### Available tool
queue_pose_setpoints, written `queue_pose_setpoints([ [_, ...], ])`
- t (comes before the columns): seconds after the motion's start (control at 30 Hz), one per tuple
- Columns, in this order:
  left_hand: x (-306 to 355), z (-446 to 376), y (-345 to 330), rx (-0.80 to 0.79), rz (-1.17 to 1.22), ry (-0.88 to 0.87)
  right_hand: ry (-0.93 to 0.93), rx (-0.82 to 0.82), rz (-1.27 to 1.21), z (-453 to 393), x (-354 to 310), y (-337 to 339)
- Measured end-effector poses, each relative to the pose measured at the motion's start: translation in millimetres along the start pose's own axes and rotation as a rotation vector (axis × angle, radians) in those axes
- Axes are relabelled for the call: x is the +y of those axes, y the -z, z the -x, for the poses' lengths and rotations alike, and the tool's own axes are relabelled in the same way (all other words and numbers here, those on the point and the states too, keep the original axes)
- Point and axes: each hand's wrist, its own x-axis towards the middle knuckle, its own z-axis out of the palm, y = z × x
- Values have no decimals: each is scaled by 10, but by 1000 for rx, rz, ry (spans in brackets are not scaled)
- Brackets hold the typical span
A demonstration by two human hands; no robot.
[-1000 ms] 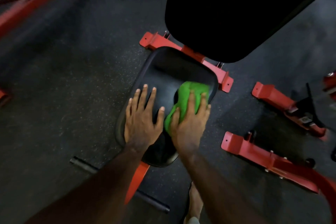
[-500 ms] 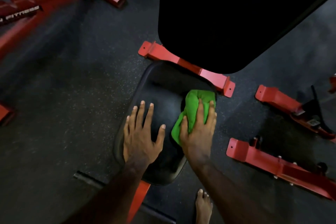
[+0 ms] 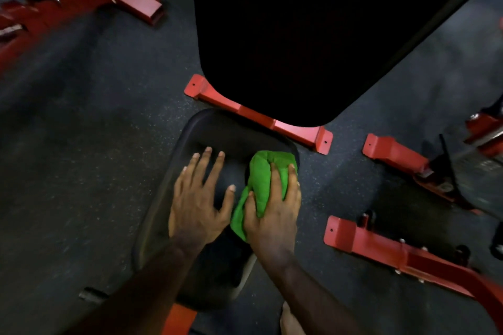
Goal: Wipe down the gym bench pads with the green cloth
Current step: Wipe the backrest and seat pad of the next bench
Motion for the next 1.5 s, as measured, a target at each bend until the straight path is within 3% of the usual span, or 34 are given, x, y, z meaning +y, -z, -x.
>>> queue_pose_setpoints([
  [0.1,4,2,53,-28,-6,7,-38,45,-54,-444,0,95],
  [0.17,4,-20,71,-44,-7,20,-211,133,-139,-843,-98,108],
  [0.23,10,-6,67,-59,-17,38,-312,136,-71,-1008,-248,80],
  [0.27,12,-8,75,-65,-24,43,-220,92,52,-971,-293,53],
  [0.33,10,-7,89,-77,-11,41,184,-34,281,-771,-185,53],
  [0.4,17,-15,93,-86,7,41,454,-140,346,-895,92,143],
  [0.43,8,-10,93,-91,8,45,437,-133,338,-1019,155,167],
  [0.53,6,-8,87,-85,-9,35,86,-38,238,-1059,-85,70],
  [0.57,-4,-1,79,-85,-17,29,100,-30,266,-951,-242,0],
  [0.7,-25,9,43,-45,-2,24,619,-265,302,-1029,-275,-21],
  [0.73,-24,4,42,-39,16,29,633,-248,288,-1174,-273,7],
  [0.87,3,8,44,-17,78,39,343,-170,304,-1176,-629,-209],
  [1.03,-7,31,49,32,137,48,691,-305,269,-1431,-687,-296],
  [1.2,4,39,155,181,360,95,507,-260,188,-1087,-778,-390],
  [1.3,-141,229,259,392,369,246,762,-386,248,-802,-584,-334],
  [1.4,-309,516,319,421,326,411,934,-455,337,-933,-486,-283],
  [1.5,-391,582,310,404,329,478,712,-348,290,-899,-640,-333],
])
